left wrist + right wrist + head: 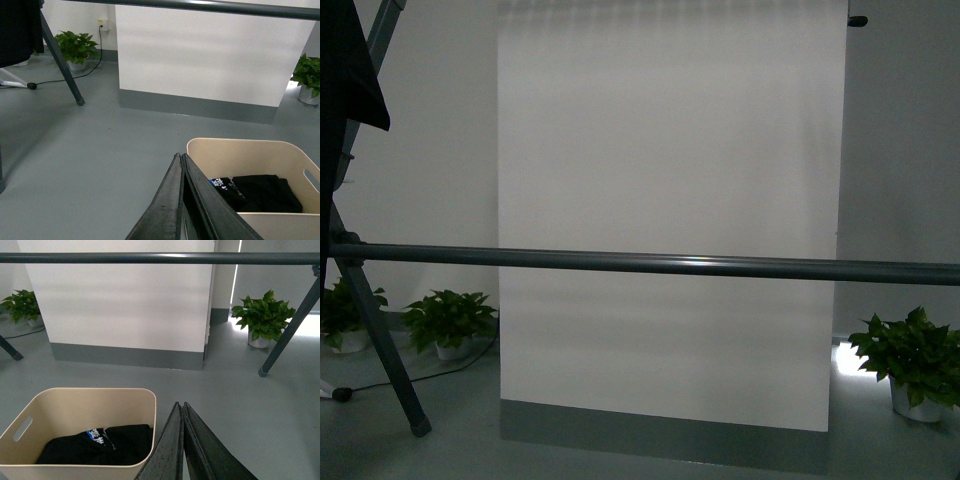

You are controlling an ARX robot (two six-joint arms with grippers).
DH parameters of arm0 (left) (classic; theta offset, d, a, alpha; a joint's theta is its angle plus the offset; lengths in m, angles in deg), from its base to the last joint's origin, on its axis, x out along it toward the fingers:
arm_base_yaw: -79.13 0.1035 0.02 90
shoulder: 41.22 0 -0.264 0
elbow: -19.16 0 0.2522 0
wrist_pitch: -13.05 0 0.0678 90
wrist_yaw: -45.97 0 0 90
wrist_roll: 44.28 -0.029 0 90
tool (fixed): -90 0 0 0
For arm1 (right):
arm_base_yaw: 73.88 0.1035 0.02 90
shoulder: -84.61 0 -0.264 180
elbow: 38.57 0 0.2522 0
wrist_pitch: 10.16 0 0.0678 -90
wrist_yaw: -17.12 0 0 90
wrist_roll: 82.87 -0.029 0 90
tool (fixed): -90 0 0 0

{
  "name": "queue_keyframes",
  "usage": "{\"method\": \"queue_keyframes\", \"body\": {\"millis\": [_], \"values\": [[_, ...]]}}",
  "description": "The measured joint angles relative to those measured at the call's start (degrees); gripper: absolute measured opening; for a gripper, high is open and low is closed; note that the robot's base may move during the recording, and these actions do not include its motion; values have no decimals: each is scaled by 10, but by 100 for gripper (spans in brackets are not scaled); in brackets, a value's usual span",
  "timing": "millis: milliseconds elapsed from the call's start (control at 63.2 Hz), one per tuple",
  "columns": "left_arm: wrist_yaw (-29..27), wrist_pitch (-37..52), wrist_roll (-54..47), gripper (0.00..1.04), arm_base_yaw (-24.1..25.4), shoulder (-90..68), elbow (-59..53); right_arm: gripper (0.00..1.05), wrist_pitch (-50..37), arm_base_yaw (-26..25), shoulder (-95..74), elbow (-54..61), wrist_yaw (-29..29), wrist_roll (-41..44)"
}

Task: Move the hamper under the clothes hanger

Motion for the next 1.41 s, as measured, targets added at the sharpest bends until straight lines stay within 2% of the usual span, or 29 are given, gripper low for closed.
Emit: {"method": "queue_keyframes", "body": {"millis": [285,395,506,981,1028,1249,1297,1408], "values": [[0,-61,0,3,0,61,0,2,55,0,55,0,0,0],[0,-75,0,3,0,75,0,2,150,0,131,0,-1,0],[0,-167,0,3,0,153,0,2,155,0,151,0,-1,0],[0,-174,0,4,0,170,0,2,155,0,151,0,-2,0],[0,-174,1,12,0,170,0,3,155,0,151,0,-2,0],[0,-174,1,51,0,170,0,39,155,0,151,0,-2,0],[0,-174,1,58,0,170,0,48,155,0,151,0,-2,0],[0,-174,1,85,0,170,0,74,155,0,151,0,-2,0]]}}
